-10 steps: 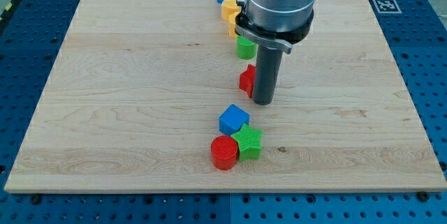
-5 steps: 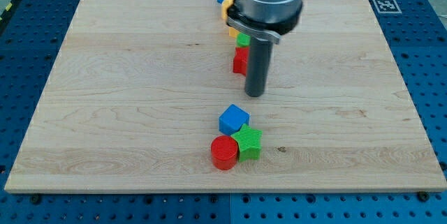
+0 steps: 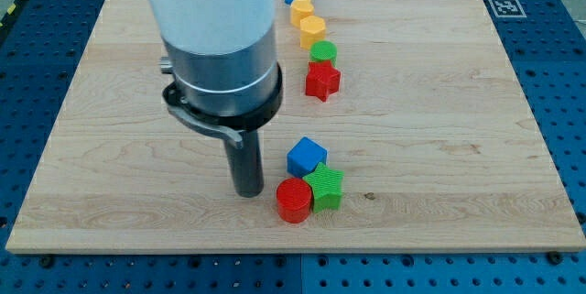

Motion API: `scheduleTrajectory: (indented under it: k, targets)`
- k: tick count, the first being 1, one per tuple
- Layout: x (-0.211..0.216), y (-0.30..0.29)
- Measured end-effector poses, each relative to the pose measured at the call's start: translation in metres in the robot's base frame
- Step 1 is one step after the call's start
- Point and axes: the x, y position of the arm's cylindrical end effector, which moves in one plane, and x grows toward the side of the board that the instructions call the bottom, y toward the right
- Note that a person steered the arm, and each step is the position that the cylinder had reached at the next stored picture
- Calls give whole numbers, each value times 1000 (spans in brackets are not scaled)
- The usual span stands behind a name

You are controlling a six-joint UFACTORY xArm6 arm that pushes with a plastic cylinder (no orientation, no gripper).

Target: Separate blue cube and green star

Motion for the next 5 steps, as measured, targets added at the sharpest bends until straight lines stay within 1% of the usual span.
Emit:
scheduleTrajectory:
  k: [3,5]
  targets:
    - [-14,82]
    - [-30,101]
